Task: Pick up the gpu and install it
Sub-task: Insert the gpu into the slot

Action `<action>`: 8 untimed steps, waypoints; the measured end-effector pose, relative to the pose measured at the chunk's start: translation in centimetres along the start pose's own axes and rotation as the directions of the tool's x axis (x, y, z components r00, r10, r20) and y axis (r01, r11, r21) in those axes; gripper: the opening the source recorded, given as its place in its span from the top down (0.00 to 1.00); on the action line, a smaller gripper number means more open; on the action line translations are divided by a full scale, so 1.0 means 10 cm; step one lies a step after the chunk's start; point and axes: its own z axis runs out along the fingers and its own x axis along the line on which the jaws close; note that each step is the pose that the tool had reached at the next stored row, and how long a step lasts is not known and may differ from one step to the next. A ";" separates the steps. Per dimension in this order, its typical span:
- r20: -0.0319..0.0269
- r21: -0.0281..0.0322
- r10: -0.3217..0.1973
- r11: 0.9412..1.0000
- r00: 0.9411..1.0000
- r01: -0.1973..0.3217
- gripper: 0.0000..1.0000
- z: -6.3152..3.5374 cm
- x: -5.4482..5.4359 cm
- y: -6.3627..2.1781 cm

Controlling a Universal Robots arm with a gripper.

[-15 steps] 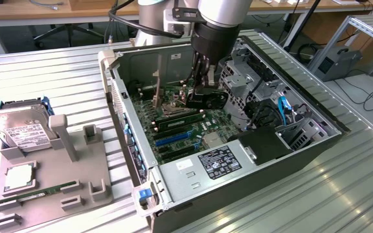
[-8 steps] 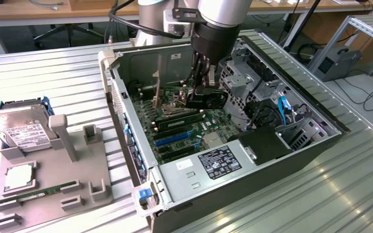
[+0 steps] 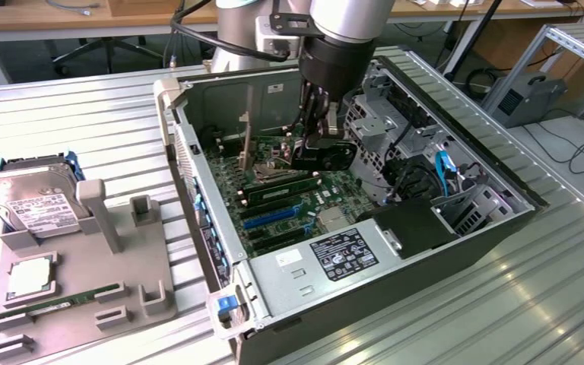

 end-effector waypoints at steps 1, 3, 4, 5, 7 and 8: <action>0.000 0.000 -0.003 1.000 1.000 0.003 0.74 0.000 0.00 0.000; 0.000 0.000 -0.008 1.000 1.000 0.008 0.74 0.001 0.00 0.000; 0.000 0.000 -0.011 1.000 1.000 0.011 0.74 0.001 0.00 0.000; 0.000 0.000 -0.013 1.000 1.000 0.013 0.74 0.001 0.00 0.000; -0.001 0.000 -0.018 1.000 1.000 0.018 0.74 0.001 0.00 0.000; -0.001 0.000 -0.020 1.000 1.000 0.020 0.74 0.002 0.00 0.000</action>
